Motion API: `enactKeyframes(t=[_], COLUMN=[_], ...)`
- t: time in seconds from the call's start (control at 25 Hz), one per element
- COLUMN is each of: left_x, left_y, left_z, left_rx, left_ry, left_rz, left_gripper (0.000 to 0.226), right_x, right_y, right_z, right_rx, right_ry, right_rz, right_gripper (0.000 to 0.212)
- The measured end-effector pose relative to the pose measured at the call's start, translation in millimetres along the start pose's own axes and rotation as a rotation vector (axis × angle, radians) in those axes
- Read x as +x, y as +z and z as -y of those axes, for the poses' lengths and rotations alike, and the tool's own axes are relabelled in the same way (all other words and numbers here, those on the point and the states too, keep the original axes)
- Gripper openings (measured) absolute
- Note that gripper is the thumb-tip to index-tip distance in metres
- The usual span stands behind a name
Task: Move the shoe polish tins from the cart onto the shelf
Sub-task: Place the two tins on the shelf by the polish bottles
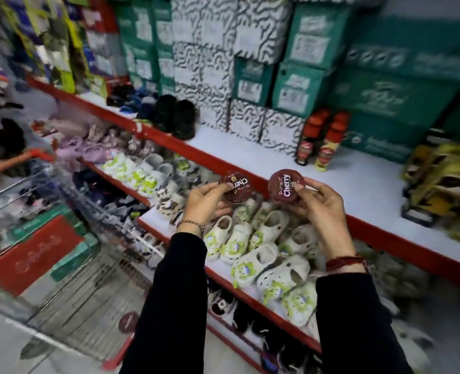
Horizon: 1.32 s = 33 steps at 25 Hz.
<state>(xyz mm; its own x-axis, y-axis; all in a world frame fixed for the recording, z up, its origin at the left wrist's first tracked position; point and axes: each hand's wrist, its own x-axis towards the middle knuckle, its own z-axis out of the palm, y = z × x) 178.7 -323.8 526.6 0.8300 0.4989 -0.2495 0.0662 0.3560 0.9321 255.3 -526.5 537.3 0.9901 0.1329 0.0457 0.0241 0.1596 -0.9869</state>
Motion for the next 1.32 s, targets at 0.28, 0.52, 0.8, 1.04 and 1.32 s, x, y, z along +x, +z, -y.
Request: enactKeyframes(t=[0.28,0.52,0.8,1.04,1.32], left_x=[32.7,77.6,120.1,121.1,103.4], left_y=[126.8,197.9,219.4,227.0,210.2], left_z=[-10.2,11.2,34.8,35.9,13.5], left_rx=[0.184,0.436,0.699,0.911,1.026], left_ry=[0.069,0.034,0.129,0.231,0.393], left_rz=[0.274,0.342,0.257,0.229,0.183], left_gripper=[0.015,0.037,0.027,0.04,0.036], right_x=[23.3,57.6,95.0,95.2,88.6], right_y=[-92.5,-120.0,-122.6,-112.4,-101.0], right_z=[25.3,17.7,-2.5,9.9,20.5], right_rx=[-0.113,-0.129,-0.59,-1.059,-1.042], right_ry=[-0.104,-0.005,0.036,0.059,-0.218], right_rz=[-0.305,-0.472,-0.69,-0.74,-0.611], right_gripper=[0.022,0.03,0.029,0.031,0.037])
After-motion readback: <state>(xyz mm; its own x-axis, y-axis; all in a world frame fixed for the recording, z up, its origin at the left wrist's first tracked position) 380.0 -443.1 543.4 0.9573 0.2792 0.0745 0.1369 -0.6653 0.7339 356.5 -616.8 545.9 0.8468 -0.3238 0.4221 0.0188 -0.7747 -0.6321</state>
